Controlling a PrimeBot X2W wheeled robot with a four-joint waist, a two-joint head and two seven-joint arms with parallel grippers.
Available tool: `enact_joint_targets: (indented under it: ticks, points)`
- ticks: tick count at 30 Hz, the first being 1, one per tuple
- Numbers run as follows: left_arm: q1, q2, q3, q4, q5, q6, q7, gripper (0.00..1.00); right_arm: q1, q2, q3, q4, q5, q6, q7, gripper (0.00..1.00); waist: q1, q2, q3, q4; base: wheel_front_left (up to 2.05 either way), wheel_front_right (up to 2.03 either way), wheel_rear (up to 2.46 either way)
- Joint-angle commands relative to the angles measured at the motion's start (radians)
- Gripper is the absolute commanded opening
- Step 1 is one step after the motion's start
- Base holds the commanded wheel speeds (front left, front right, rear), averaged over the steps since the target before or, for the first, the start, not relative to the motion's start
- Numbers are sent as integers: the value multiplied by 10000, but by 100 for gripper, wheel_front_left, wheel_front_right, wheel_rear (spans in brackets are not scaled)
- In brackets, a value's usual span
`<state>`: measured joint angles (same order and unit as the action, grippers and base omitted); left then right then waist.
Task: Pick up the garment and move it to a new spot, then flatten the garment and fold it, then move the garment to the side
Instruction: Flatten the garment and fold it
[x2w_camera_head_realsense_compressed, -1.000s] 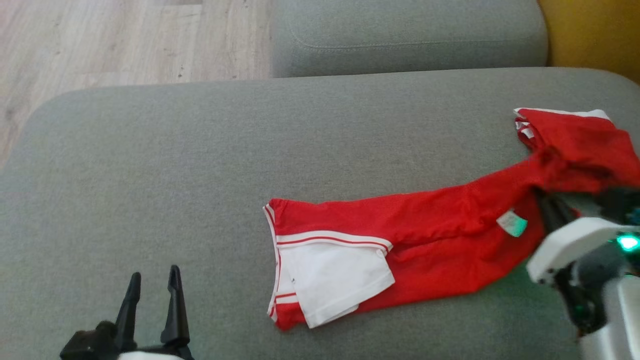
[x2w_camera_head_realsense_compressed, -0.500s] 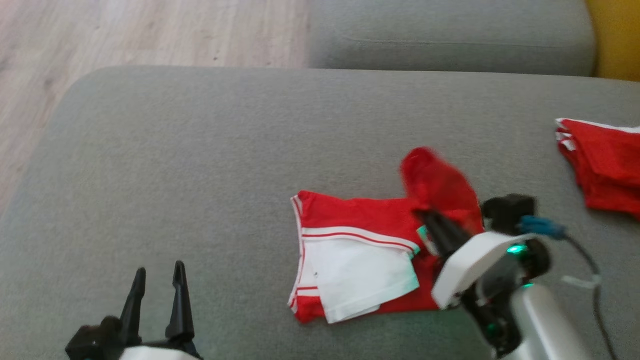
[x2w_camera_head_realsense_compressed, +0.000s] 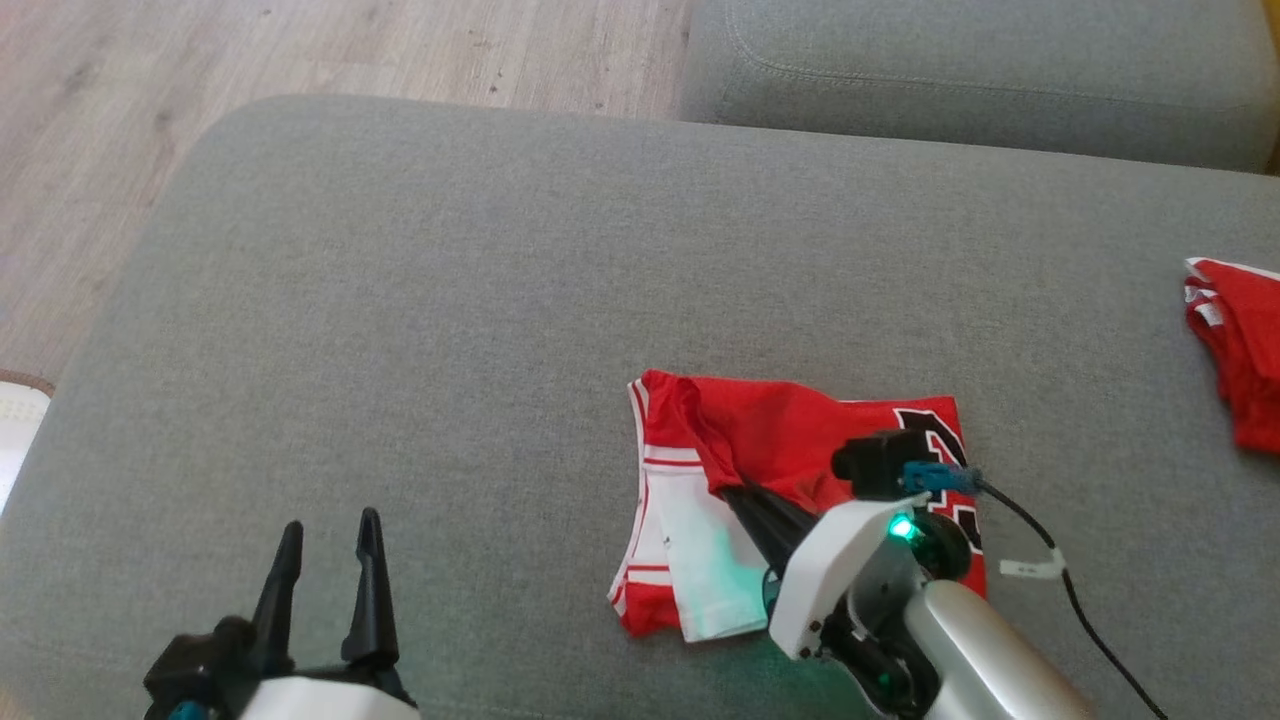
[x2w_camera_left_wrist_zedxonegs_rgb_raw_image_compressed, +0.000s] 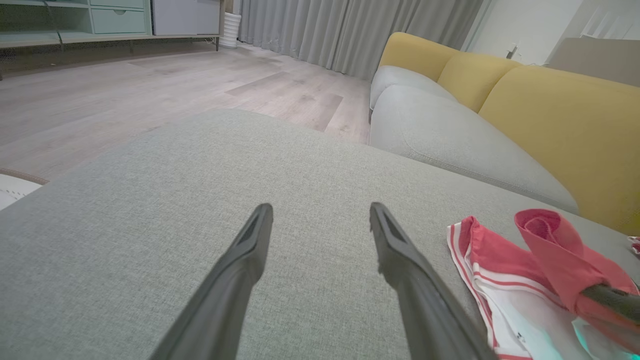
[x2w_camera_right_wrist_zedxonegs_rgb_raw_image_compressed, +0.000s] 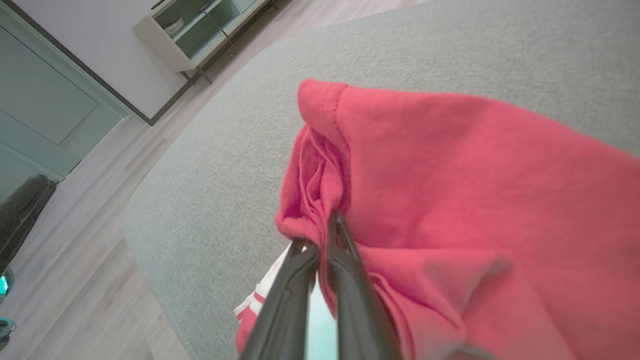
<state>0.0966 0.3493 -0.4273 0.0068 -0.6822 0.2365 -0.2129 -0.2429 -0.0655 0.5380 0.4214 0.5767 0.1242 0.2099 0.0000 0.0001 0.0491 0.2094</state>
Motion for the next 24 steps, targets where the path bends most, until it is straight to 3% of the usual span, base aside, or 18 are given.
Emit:
enact_joint_targets:
  ticks: [1, 2, 3, 4, 5, 11, 16, 24]
  points:
    - [-650, 39, 270, -225, 72, -34, -133, 100, -591, 150, 339, -97, 201, 65, -239, 2, 0, -1, 3, 11, 0, 0, 0]
    - [-672, 28, 252, -217, 76, -37, -131, 100, -712, 151, 480, 57, 336, 65, -340, 21, 0, -1, 5, 16, 0, 0, 0]
    - [-695, 18, 237, -206, 77, -40, -129, 100, -826, 151, 643, 183, 496, 65, -428, 52, 0, -1, 6, 19, 0, 0, 0]
    - [-716, 10, 226, -189, 78, -44, -130, 100, -940, 151, 816, 278, 647, 65, -516, 94, 0, -1, 4, 15, 0, 0, 0]
    - [-734, 0, 215, -167, 75, -52, -131, 100, -1049, 151, 977, 362, 790, 65, -616, 100, 0, -1, -2, 8, 0, 0, 0]
    - [-785, -96, 101, 18, 47, -136, -153, 100, -1570, 151, 1757, 552, 1635, 65, -1269, 100, 0, -1, -107, -76, 0, 0, 0]
    - [-777, -168, 22, 62, 55, -147, -173, 100, -1894, 152, 1742, 612, 1532, 65, -1874, 100, 0, -1, -165, -217, 0, 0, 0]
    - [-789, -314, -136, 104, 97, -186, -224, 100, -2027, 152, -117, 1072, -521, 65, -3072, 100, 0, -1, -246, -537, 0, 0, 0]
